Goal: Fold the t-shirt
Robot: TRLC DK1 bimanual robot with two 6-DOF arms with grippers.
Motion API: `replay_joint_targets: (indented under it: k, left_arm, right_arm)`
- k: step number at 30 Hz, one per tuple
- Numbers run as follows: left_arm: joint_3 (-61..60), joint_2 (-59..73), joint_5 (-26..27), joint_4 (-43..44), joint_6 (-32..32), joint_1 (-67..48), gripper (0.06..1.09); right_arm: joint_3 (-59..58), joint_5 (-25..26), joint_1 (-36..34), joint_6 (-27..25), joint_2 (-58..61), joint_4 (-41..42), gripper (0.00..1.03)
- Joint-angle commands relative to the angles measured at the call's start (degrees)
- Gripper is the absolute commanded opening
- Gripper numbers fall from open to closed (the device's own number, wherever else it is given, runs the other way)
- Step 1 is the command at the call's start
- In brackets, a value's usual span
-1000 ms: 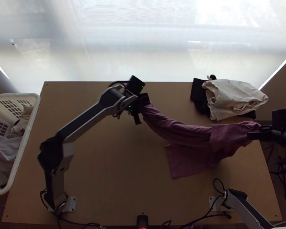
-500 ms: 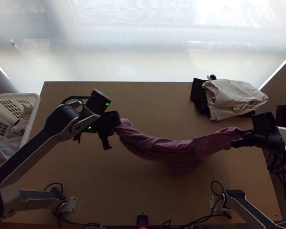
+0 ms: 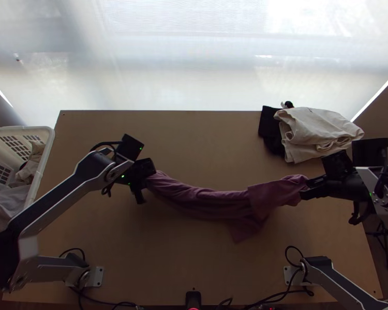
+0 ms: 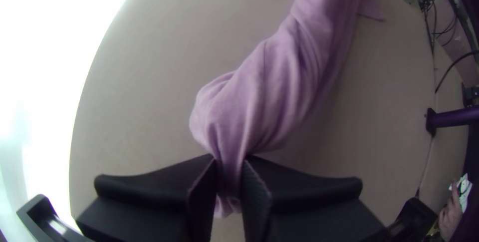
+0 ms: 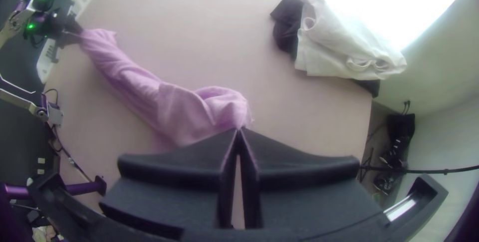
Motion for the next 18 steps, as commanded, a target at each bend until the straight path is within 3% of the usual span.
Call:
replay_joint_targets:
  k: [1, 4, 7, 11, 14, 18]
  left_arm:
    - [0.7, 14.7, -0.2, 11.3, 1.4, 5.5, 1.03]
    - [5.0, 17.3, -2.4, 17.0, -0.8, 10.4, 1.05]
    - [14.0, 18.5, -2.9, 14.0, -3.2, 16.2, 1.05]
    - [15.0, 12.2, -4.5, 11.8, -2.2, 17.5, 1.05]
    - [7.8, 2.2, -4.5, 5.0, -2.0, 7.7, 1.05]
    - [-5.9, -10.3, -7.5, 4.3, -2.3, -9.9, 1.05]
  right_arm:
    - [-1.0, -0.8, 2.8, -0.3, 2.4, 3.2, 0.04]
    - [-1.4, -0.8, 3.2, -0.2, 2.4, 3.5, 0.04]
    - [-3.1, -0.8, 3.2, -0.1, 1.9, 3.5, 0.04]
    - [-6.1, -0.9, 3.5, -0.1, 0.5, 3.6, 0.04]
    - [-6.8, -0.9, 3.6, -0.2, 0.1, 3.5, 0.04]
    - [-6.7, -0.8, 3.6, -0.2, 0.3, 4.1, 0.04]
